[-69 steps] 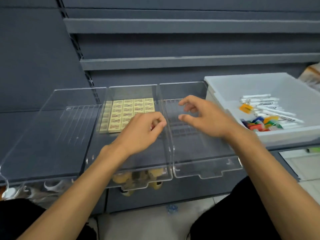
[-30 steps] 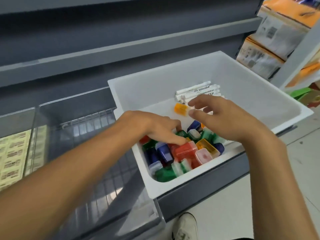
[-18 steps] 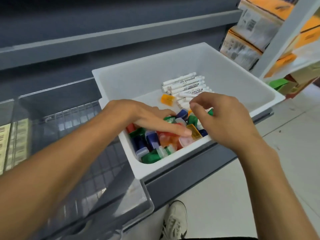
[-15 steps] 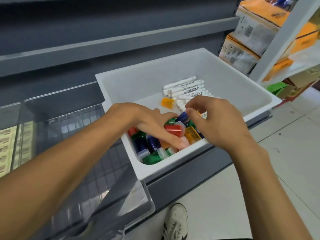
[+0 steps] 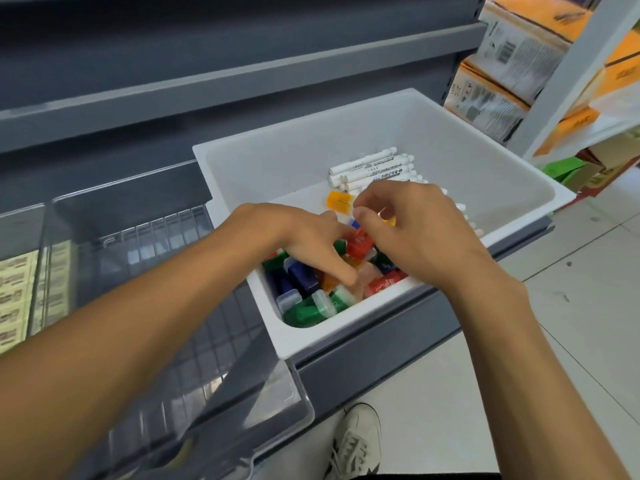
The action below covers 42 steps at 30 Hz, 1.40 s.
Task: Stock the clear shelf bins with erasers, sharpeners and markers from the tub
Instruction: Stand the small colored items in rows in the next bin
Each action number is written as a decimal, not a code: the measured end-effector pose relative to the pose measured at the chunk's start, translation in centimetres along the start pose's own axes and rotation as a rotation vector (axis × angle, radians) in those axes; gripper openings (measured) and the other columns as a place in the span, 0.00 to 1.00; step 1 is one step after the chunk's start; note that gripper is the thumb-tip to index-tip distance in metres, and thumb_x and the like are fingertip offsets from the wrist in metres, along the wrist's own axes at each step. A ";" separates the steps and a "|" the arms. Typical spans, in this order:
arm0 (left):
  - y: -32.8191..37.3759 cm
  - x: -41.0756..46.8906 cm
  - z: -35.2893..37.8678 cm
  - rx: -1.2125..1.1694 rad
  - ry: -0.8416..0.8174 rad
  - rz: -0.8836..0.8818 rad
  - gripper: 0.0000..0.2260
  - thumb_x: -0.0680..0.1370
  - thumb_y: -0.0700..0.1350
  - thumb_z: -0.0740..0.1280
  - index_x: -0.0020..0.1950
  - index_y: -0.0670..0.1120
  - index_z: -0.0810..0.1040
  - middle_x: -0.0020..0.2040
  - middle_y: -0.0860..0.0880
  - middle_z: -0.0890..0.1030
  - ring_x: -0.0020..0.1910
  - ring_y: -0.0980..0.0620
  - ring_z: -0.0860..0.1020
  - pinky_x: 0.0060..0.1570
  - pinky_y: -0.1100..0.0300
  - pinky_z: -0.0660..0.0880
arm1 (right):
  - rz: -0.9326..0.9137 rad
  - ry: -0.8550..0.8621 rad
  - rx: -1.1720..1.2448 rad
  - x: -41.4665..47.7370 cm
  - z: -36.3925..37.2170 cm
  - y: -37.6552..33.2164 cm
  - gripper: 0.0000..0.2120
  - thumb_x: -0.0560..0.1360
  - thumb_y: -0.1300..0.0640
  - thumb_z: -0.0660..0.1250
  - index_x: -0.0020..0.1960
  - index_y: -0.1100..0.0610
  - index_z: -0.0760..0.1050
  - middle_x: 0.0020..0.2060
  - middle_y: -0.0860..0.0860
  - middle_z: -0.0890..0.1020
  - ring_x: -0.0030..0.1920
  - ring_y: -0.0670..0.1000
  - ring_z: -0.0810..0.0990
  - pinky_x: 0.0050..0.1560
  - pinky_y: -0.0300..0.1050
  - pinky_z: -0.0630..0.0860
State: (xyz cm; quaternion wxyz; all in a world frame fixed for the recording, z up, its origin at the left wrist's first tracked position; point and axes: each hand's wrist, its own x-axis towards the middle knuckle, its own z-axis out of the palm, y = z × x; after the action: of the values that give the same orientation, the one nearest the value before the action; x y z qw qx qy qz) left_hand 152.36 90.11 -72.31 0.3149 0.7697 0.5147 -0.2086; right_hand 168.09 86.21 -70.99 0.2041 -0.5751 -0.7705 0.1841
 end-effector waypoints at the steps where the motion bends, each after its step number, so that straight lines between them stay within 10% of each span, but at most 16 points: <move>1: -0.1 0.1 0.0 0.003 -0.007 -0.005 0.40 0.57 0.74 0.68 0.66 0.63 0.64 0.64 0.54 0.69 0.63 0.46 0.72 0.65 0.48 0.71 | 0.002 -0.005 -0.008 0.1 0.2 0.0 0.07 0.77 0.47 0.62 0.51 0.44 0.78 0.47 0.41 0.80 0.49 0.48 0.79 0.50 0.49 0.77; 5: -0.2 0.4 0.0 -0.049 -0.033 -0.027 0.27 0.63 0.73 0.71 0.57 0.68 0.65 0.55 0.60 0.75 0.57 0.52 0.74 0.66 0.51 0.70 | 0.017 0.001 -0.038 0.4 0.4 0.1 0.07 0.77 0.46 0.62 0.51 0.44 0.77 0.47 0.42 0.81 0.49 0.48 0.79 0.49 0.47 0.77; 10: 0.1 0.3 -0.4 -0.029 0.004 -0.044 0.37 0.63 0.72 0.72 0.68 0.57 0.71 0.56 0.57 0.78 0.55 0.52 0.77 0.64 0.52 0.73 | 0.033 0.006 -0.048 0.6 0.5 -0.1 0.09 0.78 0.46 0.62 0.53 0.45 0.78 0.48 0.43 0.82 0.47 0.48 0.80 0.50 0.51 0.79; 16: -0.2 0.2 -0.3 -0.080 -0.016 0.008 0.20 0.67 0.68 0.72 0.51 0.60 0.73 0.45 0.62 0.77 0.46 0.58 0.77 0.56 0.57 0.74 | 0.049 0.008 -0.052 0.4 0.3 -0.3 0.07 0.78 0.47 0.62 0.52 0.45 0.78 0.47 0.43 0.82 0.47 0.48 0.80 0.50 0.49 0.79; 28: -0.1 0.2 -0.1 -0.101 -0.027 -0.024 0.27 0.70 0.67 0.70 0.61 0.51 0.80 0.52 0.53 0.83 0.51 0.54 0.80 0.60 0.54 0.74 | 0.074 -0.019 -0.039 0.4 0.2 -0.5 0.08 0.78 0.48 0.62 0.53 0.45 0.78 0.46 0.43 0.82 0.47 0.48 0.80 0.50 0.49 0.78; 33: 0.1 0.3 0.0 -0.063 0.091 -0.003 0.19 0.74 0.62 0.69 0.54 0.48 0.82 0.37 0.56 0.82 0.42 0.55 0.79 0.49 0.59 0.74 | 0.071 -0.023 -0.025 0.3 0.2 -0.4 0.08 0.78 0.48 0.62 0.52 0.46 0.78 0.46 0.44 0.82 0.47 0.49 0.80 0.50 0.49 0.78; 42: 0.4 0.1 0.2 -0.063 0.134 -0.035 0.16 0.74 0.61 0.69 0.53 0.51 0.81 0.45 0.53 0.82 0.46 0.54 0.79 0.55 0.55 0.75 | 0.067 -0.041 0.023 0.3 -0.1 -0.3 0.07 0.77 0.49 0.62 0.52 0.46 0.78 0.46 0.44 0.82 0.48 0.50 0.81 0.52 0.51 0.78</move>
State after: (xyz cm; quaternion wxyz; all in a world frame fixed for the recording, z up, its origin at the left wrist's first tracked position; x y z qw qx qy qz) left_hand 152.82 89.92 -72.42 0.2999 0.7625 0.5544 -0.1458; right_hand 167.78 86.39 -70.73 0.1889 -0.5942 -0.7527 0.2115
